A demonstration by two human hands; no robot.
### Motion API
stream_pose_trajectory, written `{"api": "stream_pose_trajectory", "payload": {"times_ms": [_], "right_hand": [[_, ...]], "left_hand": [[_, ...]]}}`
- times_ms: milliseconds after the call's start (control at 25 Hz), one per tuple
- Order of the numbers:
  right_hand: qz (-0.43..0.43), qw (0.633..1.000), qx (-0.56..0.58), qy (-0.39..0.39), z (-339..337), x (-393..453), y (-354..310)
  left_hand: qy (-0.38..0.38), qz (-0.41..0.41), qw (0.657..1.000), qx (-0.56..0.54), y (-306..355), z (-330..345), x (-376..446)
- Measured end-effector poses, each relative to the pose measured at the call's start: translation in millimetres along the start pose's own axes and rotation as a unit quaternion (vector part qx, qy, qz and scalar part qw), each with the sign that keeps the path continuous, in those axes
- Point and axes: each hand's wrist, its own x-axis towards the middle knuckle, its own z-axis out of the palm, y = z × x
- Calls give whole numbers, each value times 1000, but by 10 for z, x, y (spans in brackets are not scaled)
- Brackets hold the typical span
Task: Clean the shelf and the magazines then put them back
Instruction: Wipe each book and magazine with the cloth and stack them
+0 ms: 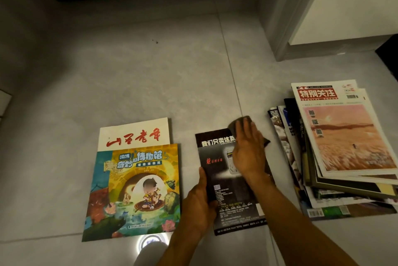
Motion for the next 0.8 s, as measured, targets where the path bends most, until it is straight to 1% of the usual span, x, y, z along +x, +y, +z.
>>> {"api": "stream_pose_trajectory", "payload": {"times_ms": [40, 80, 120, 160, 200, 240, 280, 360, 400, 440, 480, 520, 640, 760, 800], "right_hand": [[-20, 1000, 16, 5, 46, -102, -163], [-83, 996, 35, -16, 103, -251, -337], [-173, 982, 47, -51, 154, -416, -448], [-260, 962, 45, -77, 152, -530, -450], [-309, 946, 35, -92, 102, -535, -328], [-313, 944, 19, -98, 47, -460, -128], [-277, 956, 5, -93, 22, -382, 95], [-128, 991, 5, -38, -20, -337, 454], [-69, 997, 10, -16, -7, -394, 510], [-41, 999, 22, 2, 30, -523, 453], [-44, 999, 23, 21, 121, -725, 363], [-77, 996, 16, 40, 287, -967, 304], [-248, 967, -24, 62, 684, -1676, 245], [-354, 931, -77, 47, 622, -1822, 553], [-361, 927, -88, 41, 509, -1779, 670]], "left_hand": [[5, -2, 1000, -10, 15, -2, -9], [8, 2, 1000, -23, 14, -4, -20], [12, 14, 999, -33, 19, -12, -27], [15, 27, 999, -31, 20, -17, -17], [15, 35, 999, -25, 17, -29, -4], [8, 34, 999, -24, 5, -39, 12], [-2, 29, 999, -25, 5, -46, 20], [-8, 23, 999, -26, -14, -52, 18], [-9, 18, 999, -26, -22, -50, 7], [-10, 14, 1000, -26, -15, -54, -2], [-10, 12, 1000, -24, -13, -56, -10], [-9, 12, 1000, -16, 4, -56, -13], [-2, 22, 1000, 11, 38, -68, -1], [-13, 7, 1000, -11, 14, -73, -15], [-12, 4, 1000, -15, -2, -63, -32]]}}
